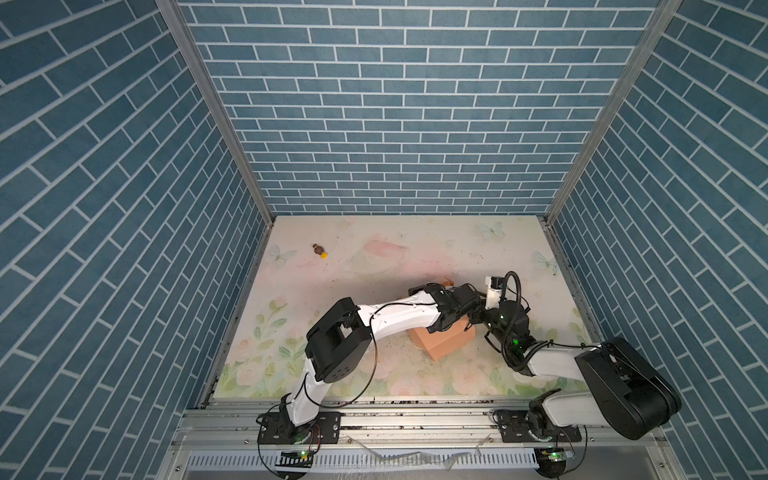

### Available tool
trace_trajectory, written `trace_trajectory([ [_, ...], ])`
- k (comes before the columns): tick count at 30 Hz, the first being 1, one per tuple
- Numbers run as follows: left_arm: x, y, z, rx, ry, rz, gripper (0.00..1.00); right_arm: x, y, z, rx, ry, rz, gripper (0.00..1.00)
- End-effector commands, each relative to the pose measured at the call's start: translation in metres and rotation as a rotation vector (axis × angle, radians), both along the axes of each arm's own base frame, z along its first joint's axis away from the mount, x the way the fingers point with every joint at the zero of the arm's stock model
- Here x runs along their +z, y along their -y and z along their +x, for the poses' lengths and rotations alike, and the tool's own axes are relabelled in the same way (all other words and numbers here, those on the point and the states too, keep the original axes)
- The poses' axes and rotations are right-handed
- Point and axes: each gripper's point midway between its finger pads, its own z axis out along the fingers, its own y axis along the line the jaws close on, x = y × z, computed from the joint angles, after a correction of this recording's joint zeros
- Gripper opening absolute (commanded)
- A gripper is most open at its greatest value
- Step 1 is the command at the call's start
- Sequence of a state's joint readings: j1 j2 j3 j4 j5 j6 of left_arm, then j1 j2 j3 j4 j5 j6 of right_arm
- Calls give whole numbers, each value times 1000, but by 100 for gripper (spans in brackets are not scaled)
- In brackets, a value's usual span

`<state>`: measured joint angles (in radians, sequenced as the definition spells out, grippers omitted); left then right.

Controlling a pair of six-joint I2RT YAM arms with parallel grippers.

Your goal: Fold the paper box

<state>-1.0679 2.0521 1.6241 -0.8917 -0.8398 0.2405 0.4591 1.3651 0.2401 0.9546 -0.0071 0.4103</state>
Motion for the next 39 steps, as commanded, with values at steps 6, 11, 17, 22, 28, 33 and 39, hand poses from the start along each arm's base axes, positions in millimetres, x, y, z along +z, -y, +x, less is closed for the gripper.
trace_trajectory([
  [6, 1, -1, -5, -12, -1, 16, 6, -8, -12, 10, 142, -32, 1, 39],
  [11, 3, 0, -6, -16, 0, 11, 6, -23, -25, 10, 221, -19, -7, 42],
  [17, 5, 0, -6, -16, 1, 6, 6, -30, -34, 11, 270, 22, 0, 44],
  [22, 6, 1, -6, -17, 1, 3, 6, -32, -40, 13, 300, 33, -17, 45],
  [28, 7, 1, -6, -16, 1, 0, 6, -34, -53, 21, 343, 50, -51, 44],
  [33, 9, 0, -6, -16, 3, -2, 6, -34, -60, 27, 361, 60, -78, 43],
  [39, 11, 0, -7, -16, 5, -9, 6, -28, -70, 25, 392, 84, -84, 43],
])
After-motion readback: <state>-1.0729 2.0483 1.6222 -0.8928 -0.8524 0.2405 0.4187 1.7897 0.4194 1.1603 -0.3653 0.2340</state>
